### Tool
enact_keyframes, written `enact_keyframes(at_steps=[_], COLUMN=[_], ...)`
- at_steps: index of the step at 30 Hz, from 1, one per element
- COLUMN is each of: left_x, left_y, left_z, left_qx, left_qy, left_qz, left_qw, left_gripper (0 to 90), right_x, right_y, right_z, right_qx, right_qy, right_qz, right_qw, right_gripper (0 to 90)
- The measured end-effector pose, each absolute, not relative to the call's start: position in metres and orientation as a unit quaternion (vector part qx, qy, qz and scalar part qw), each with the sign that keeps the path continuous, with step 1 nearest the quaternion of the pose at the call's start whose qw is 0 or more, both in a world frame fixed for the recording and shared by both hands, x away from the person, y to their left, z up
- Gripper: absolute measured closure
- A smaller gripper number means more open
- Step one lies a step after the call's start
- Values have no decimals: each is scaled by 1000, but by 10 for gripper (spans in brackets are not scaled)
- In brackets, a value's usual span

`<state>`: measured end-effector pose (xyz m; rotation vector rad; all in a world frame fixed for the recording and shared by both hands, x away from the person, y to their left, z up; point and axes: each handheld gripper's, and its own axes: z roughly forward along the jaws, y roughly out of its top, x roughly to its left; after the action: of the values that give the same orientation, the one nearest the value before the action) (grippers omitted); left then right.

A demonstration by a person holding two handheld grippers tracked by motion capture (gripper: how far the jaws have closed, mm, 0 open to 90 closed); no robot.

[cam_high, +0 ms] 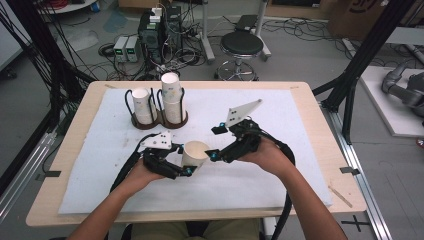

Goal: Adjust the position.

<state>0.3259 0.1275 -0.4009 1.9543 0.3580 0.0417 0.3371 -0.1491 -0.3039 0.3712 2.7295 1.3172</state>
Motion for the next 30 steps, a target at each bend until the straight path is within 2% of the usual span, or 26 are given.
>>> enact_keyframes(at_steps=[5, 9, 17, 21, 30], left_x=[327, 329, 327, 326, 325], left_y=[148, 166, 194, 207, 219], left_z=[-407, -412, -412, -415, -418], left_qx=[800, 770, 732, 716, 705], left_qy=[175, 198, 221, 232, 230], left_qz=[55, 65, 109, 126, 162], left_qw=[571, 603, 636, 646, 651], left_gripper=[323, 325, 331, 331, 330], right_x=[337, 334, 322, 319, 315], right_y=[-175, -206, -246, -260, -270], right_z=[-320, -347, -386, -398, -397], right_qx=[171, 232, 300, 326, 338], right_qy=[863, 825, 798, 792, 779], right_qz=[472, 503, 488, 477, 485], right_qw=[57, 108, 185, 200, 210], right_gripper=[220, 216, 217, 217, 217])
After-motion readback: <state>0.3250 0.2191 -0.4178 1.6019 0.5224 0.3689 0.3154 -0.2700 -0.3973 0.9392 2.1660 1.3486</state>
